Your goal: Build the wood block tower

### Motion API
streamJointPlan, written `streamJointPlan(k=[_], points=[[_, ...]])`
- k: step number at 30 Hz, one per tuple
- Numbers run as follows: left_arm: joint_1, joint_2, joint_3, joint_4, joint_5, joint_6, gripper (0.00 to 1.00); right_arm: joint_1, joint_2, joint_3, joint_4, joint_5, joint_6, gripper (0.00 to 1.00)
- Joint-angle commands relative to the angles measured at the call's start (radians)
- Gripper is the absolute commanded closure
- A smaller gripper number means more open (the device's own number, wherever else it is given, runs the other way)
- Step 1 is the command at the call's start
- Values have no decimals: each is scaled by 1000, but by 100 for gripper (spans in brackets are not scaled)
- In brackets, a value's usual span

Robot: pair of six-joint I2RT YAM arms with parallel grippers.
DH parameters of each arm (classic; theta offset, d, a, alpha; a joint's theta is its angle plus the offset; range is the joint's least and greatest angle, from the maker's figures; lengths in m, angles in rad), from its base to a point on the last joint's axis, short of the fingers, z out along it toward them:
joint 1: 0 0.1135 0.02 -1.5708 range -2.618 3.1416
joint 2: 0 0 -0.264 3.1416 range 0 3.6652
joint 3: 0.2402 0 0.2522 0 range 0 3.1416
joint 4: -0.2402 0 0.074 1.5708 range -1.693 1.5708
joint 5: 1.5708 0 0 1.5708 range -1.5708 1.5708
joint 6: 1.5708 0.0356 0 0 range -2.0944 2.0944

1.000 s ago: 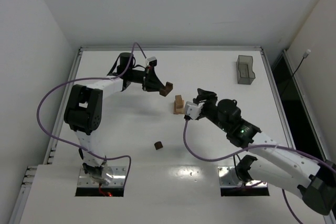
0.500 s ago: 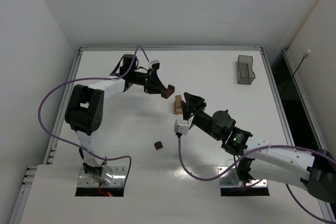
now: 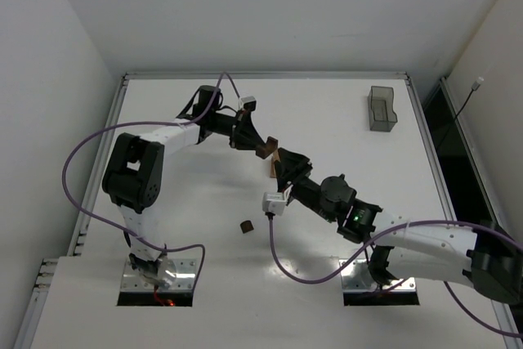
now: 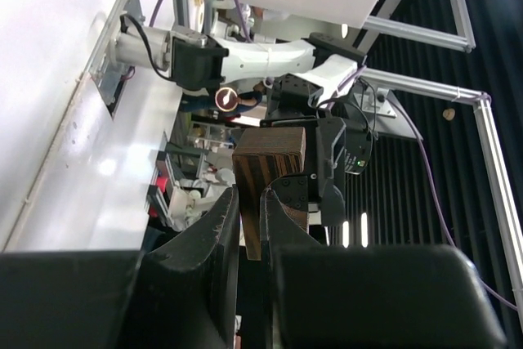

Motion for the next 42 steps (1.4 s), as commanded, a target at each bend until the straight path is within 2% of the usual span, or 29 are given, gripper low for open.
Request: streamJointPlan(k=[1,18,20,24,28,29,30,32,33,36,40,42], points=[[-19,-64,42,-13,147,16,100,8,5,34,52,9,-3,58],[-71,-82,42,-13,147,16,100,8,34,45,43,-1,-3,63],[-80,-82,42,-13,147,16,100,8,34,45,43,-1,-3,66],[-89,-82,42,-13,147,16,100,8,34,54,34,-10,-3,88],[-89,-93,32,5,136,16,99,8,34,54,15,-19,6,100],[-89,-93,23,5,136,16,93,8,34,54,15,-19,6,100],[-89,-93,23,5,112,16,79,8,25,54,15,-19,6,100],[-71,-105,0,5,89,16,65,8,25,63,5,-19,15,100],[-71,-130,-16,5,61,25,43,8,25,63,5,-19,15,100],[-48,-154,-40,-10,46,54,14,8,5,74,-18,2,38,100],[9,-176,-50,-146,-28,189,11,8,-38,109,-112,56,125,100],[59,-187,-50,-223,-77,308,11,8,-47,182,-256,85,281,100]])
